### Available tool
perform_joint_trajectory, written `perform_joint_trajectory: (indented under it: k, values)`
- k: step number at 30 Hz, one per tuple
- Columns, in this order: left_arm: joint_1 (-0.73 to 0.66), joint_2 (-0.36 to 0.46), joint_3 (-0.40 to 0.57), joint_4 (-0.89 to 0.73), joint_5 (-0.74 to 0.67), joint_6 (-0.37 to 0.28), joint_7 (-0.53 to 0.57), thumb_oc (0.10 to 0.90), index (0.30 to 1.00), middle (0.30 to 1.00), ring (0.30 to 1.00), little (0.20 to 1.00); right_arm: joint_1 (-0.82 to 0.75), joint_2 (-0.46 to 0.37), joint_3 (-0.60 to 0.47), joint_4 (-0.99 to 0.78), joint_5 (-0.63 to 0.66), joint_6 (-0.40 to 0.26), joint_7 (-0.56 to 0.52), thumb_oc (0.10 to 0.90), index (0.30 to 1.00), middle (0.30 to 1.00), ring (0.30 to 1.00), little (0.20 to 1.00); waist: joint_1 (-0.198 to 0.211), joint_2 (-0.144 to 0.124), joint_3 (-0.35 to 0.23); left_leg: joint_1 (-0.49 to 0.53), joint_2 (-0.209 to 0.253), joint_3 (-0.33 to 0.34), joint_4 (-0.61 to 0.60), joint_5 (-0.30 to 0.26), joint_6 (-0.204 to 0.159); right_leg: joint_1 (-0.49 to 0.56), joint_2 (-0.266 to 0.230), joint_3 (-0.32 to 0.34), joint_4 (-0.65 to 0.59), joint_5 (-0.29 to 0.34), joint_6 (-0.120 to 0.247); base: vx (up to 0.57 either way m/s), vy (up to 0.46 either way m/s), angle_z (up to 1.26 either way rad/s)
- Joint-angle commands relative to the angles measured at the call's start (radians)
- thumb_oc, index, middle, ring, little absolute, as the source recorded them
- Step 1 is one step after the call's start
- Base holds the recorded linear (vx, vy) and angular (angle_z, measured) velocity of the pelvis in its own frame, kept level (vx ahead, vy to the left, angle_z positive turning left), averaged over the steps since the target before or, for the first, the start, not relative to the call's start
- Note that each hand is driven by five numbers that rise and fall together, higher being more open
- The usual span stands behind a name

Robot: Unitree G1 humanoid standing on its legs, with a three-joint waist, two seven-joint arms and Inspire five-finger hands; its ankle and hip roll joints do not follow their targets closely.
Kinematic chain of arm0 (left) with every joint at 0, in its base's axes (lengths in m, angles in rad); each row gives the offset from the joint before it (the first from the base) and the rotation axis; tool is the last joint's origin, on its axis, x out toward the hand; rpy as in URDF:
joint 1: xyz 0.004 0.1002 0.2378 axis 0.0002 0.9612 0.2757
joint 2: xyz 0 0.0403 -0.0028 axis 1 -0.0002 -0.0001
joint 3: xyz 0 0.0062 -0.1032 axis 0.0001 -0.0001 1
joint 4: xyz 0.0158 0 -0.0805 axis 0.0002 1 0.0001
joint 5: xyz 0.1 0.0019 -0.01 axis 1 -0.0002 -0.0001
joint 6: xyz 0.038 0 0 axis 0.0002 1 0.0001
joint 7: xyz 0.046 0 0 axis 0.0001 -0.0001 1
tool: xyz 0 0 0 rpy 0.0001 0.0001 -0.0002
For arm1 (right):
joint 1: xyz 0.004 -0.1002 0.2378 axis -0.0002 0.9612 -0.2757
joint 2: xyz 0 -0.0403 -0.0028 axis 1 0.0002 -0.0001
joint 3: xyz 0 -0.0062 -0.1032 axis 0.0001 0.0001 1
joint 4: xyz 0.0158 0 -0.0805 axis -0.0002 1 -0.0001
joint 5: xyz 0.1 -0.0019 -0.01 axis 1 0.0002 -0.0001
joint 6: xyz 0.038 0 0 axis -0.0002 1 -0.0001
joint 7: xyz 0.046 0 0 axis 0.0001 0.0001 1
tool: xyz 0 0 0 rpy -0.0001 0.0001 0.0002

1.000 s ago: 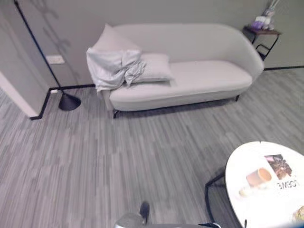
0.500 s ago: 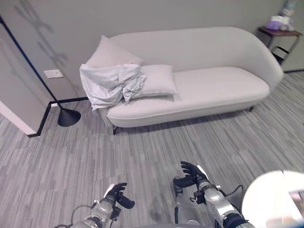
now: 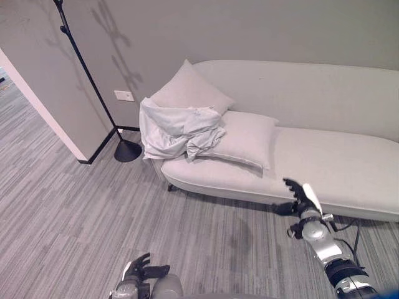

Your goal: Hang the clothes on the sofa on the clothes rack.

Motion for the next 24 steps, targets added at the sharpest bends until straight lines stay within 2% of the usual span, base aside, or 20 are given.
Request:
perform_joint_trajectory:
  k: [1,2,3,5,7,9,10,11,12,13,14,15,16,17,18,21,22,24]
  values:
    - [0.056,0.020,-0.066,0.072,0.110,0.028,0.017,0.800,0.900,0.900,0.900,0.900,-0.051,-0.100,-0.066,-0.092,-0.055,-0.099,-0.059,0.800,0.900,0.900,0.900,0.900,0.048,0.033,0.025,0.065,-0.017,0.066,-0.281,0.177,0.018,-0.010,-0.042,0.053,0.004,-0.036,0.136,0.52,0.167,0.07]
    - [0.061,0.027,-0.054,0.076,0.097,0.027,0.020,0.800,0.900,0.900,0.900,0.900,-0.092,-0.123,-0.058,-0.066,-0.089,-0.091,-0.069,0.800,0.900,0.900,0.900,0.900,0.086,0.034,0.026,0.028,-0.016,0.047,-0.427,0.238,0.001,0.034,-0.031,0.063,0.004,-0.066,0.135,0.43,0.120,0.05]
    - [0.060,0.027,-0.053,0.077,0.097,0.027,0.020,0.800,0.900,0.900,0.900,0.900,-0.095,-0.123,-0.056,-0.063,-0.089,-0.091,-0.070,0.800,0.900,0.900,0.900,0.900,0.086,0.031,0.029,0.040,-0.020,0.049,-0.445,0.248,0.000,0.037,-0.034,0.063,0.004,-0.068,0.136,0.36,0.099,0.12]
    - [0.064,0.030,-0.043,0.098,0.087,0.030,0.017,0.800,0.900,0.900,0.900,0.900,-0.133,-0.121,-0.025,-0.060,-0.094,-0.094,-0.062,0.800,0.900,0.900,0.900,0.900,0.111,0.026,0.034,0.013,-0.020,0.023,-0.461,0.279,-0.017,0.086,-0.022,0.074,0.004,-0.088,0.127,0.28,0.099,-0.10]
    - [0.078,0.030,-0.030,0.134,0.100,0.036,0.013,0.800,0.900,0.900,0.900,0.900,-0.148,-0.096,0.003,-0.069,-0.094,-0.104,-0.034,0.800,0.900,0.900,0.900,0.900,0.120,0.023,0.013,0.046,-0.020,0.015,-0.452,0.301,-0.004,0.126,-0.016,0.085,0.004,-0.097,0.136,0.39,0.160,-0.34]
    - [0.087,0.041,-0.017,0.150,0.128,0.037,0.009,0.800,0.900,0.900,0.900,0.900,-0.130,-0.082,0.025,-0.081,-0.118,-0.116,-0.001,0.800,0.900,0.900,0.900,0.900,0.125,-0.008,-0.008,0.072,-0.032,0.028,-0.426,0.297,0.009,0.160,-0.040,0.083,0.025,-0.098,0.148,0.47,0.232,-0.47]
    - [0.092,0.051,-0.027,0.147,0.156,0.030,0.008,0.800,0.900,0.900,0.900,0.900,-0.126,-0.071,0.046,-0.084,-0.138,-0.126,0.013,0.800,0.900,0.900,0.900,0.900,0.133,-0.029,-0.029,0.106,-0.043,0.050,-0.430,0.277,0.025,0.151,-0.069,0.081,0.076,-0.100,0.169,0.34,0.221,-0.36]
    - [0.093,0.052,-0.027,0.147,0.156,0.030,0.008,0.800,0.900,0.900,0.900,0.900,-0.126,-0.070,0.046,-0.084,-0.138,-0.126,0.012,0.800,0.900,0.900,0.900,0.900,0.136,-0.032,-0.030,0.109,-0.045,0.054,-0.432,0.277,0.026,0.149,-0.072,0.084,0.080,-0.103,0.171,0.37,0.302,-0.46]
    - [0.080,0.066,-0.061,0.132,0.204,0.020,0.010,0.800,0.900,0.900,0.900,0.900,-0.129,-0.061,0.065,-0.080,-0.149,-0.137,0.021,0.800,0.900,0.900,0.900,0.900,0.138,-0.050,-0.046,0.156,-0.065,0.074,-0.456,0.250,0.044,0.125,-0.098,0.073,0.170,-0.086,0.200,0.19,0.168,-0.36]
    - [0.080,0.066,-0.061,0.132,0.204,0.020,0.010,0.800,0.900,0.900,0.900,0.900,-0.129,-0.061,0.064,-0.080,-0.149,-0.137,0.021,0.800,0.900,0.900,0.900,0.900,0.139,-0.050,-0.046,0.156,-0.065,0.074,-0.456,0.250,0.044,0.124,-0.099,0.074,0.171,-0.087,0.200,0.24,0.240,-0.28]
    - [0.073,0.073,-0.075,0.121,0.214,0.017,0.010,0.800,0.900,0.900,0.900,0.900,-0.135,-0.058,0.072,-0.081,-0.152,-0.138,0.021,0.800,0.900,0.900,0.900,0.900,0.135,-0.052,-0.049,0.175,-0.072,0.078,-0.463,0.237,0.052,0.105,-0.106,0.066,0.230,-0.065,0.215,0.17,0.253,-0.06]
    - [0.048,0.098,-0.094,0.081,0.208,0.011,0.012,0.800,0.900,0.900,0.900,0.900,-0.160,-0.051,0.091,-0.078,-0.160,-0.135,0.017,0.800,0.900,0.900,0.900,0.900,0.116,-0.042,-0.034,0.225,-0.087,0.070,-0.473,0.208,0.078,0.010,-0.136,0.067,0.430,0.016,0.247,0.16,0.256,0.04]
    - [0.048,0.098,-0.094,0.081,0.207,0.012,0.012,0.800,0.900,0.900,0.900,0.900,-0.161,-0.051,0.092,-0.077,-0.160,-0.135,0.017,0.800,0.900,0.900,0.900,0.900,0.116,-0.042,-0.034,0.223,-0.088,0.071,-0.472,0.208,0.079,0.005,-0.138,0.069,0.439,0.013,0.248,0.20,0.287,0.19]
    - [0.023,0.115,-0.102,0.062,0.197,0.011,0.025,0.800,0.900,0.900,0.900,0.900,-0.183,-0.047,0.098,-0.080,-0.178,-0.126,-0.001,0.800,0.900,0.900,0.900,0.900,0.094,-0.020,-0.022,0.267,-0.087,0.050,-0.478,0.187,0.094,-0.069,-0.137,0.085,0.590,0.069,0.257,0.23,0.181,0.62]
    - [0.011,0.122,-0.089,0.040,0.180,0.013,0.034,0.800,0.900,0.900,0.900,0.900,-0.178,-0.047,0.090,-0.120,-0.202,-0.116,-0.015,0.800,0.900,0.900,0.900,0.900,0.072,-0.003,-0.016,0.299,-0.079,0.032,-0.478,0.161,0.094,-0.137,-0.146,0.088,0.637,0.053,0.241,0.24,0.173,0.75]
    - [0.006,0.125,-0.082,0.030,0.171,0.012,0.037,0.800,0.900,0.900,0.900,0.900,-0.167,-0.052,0.082,-0.148,-0.210,-0.113,-0.020,0.800,0.900,0.900,0.900,0.900,0.061,-0.002,-0.012,0.308,-0.079,0.018,-0.478,0.151,0.089,-0.159,-0.148,0.079,0.606,0.020,0.225,0.16,-0.031,0.55]
    - [-0.013,0.125,-0.111,0.001,0.179,0.003,0.023,0.800,0.900,0.900,0.900,0.900,-0.136,-0.087,0.059,-0.188,-0.216,-0.114,-0.022,0.800,0.900,0.900,0.900,0.900,0.032,-0.025,0.003,0.314,-0.093,-0.041,-0.478,0.133,0.065,-0.116,-0.126,0.091,0.270,-0.055,0.198,0.16,-0.157,0.63]
    - [-0.004,0.128,-0.109,0.003,0.190,0.001,0.035,0.800,0.900,0.900,0.900,0.900,-0.122,-0.083,0.048,-0.191,-0.210,-0.117,-0.026,0.800,0.900,0.900,0.900,0.900,0.035,-0.032,-0.001,0.319,-0.097,-0.042,-0.478,0.132,0.063,-0.095,-0.120,0.104,0.227,-0.046,0.193,0.12,-0.108,0.68]
